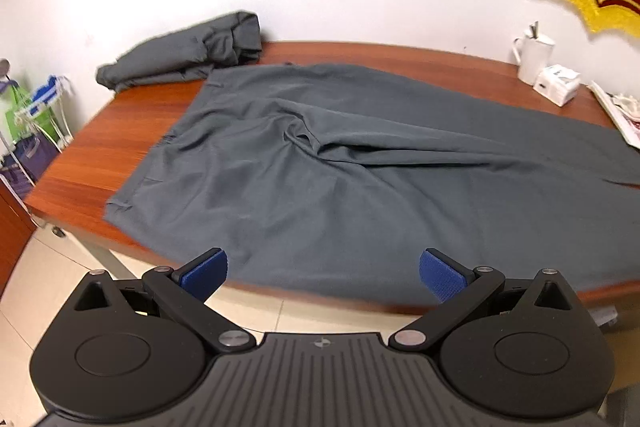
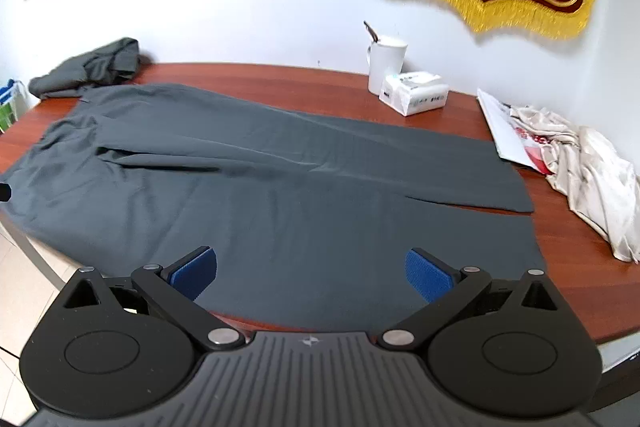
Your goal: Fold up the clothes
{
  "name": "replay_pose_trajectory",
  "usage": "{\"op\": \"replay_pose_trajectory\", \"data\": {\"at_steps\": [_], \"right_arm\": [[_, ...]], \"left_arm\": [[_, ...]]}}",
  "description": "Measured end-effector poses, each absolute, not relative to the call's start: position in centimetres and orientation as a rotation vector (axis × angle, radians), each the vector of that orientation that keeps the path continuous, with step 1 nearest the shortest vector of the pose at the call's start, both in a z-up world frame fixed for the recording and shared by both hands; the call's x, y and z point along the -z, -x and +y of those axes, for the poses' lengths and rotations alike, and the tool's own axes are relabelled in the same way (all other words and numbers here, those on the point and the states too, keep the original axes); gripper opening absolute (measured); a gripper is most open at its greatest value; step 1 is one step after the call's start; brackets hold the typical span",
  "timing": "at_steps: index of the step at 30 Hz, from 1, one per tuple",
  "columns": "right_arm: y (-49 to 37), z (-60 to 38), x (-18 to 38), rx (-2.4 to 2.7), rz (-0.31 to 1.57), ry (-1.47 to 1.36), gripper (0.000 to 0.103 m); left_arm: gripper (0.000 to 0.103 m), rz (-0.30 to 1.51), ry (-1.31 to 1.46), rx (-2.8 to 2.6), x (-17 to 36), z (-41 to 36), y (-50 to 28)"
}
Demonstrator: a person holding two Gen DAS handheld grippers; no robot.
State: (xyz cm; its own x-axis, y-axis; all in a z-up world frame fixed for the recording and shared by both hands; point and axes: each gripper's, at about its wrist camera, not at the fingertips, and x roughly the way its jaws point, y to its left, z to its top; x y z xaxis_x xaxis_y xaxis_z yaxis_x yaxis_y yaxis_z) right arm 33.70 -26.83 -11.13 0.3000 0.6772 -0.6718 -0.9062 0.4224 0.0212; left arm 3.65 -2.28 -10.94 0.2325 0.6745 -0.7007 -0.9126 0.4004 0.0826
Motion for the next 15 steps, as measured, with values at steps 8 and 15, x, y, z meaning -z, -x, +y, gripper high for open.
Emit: {"op": "replay_pose_trajectory", "data": {"at_steps": [8,15], "right_arm": [[-29.0,-34.5,8.4,-1.086,0.614,0.363,0.102],[-25.9,-39.8,5.7,-1.069,0.570,0.324,0.102]], "left_arm": [[0.103,0.688,0.355,-1.143,8.6,-9.9,-0.9],[0.103,0.660,0.325,-1.112,6.8,-16.1,0.8]]}}
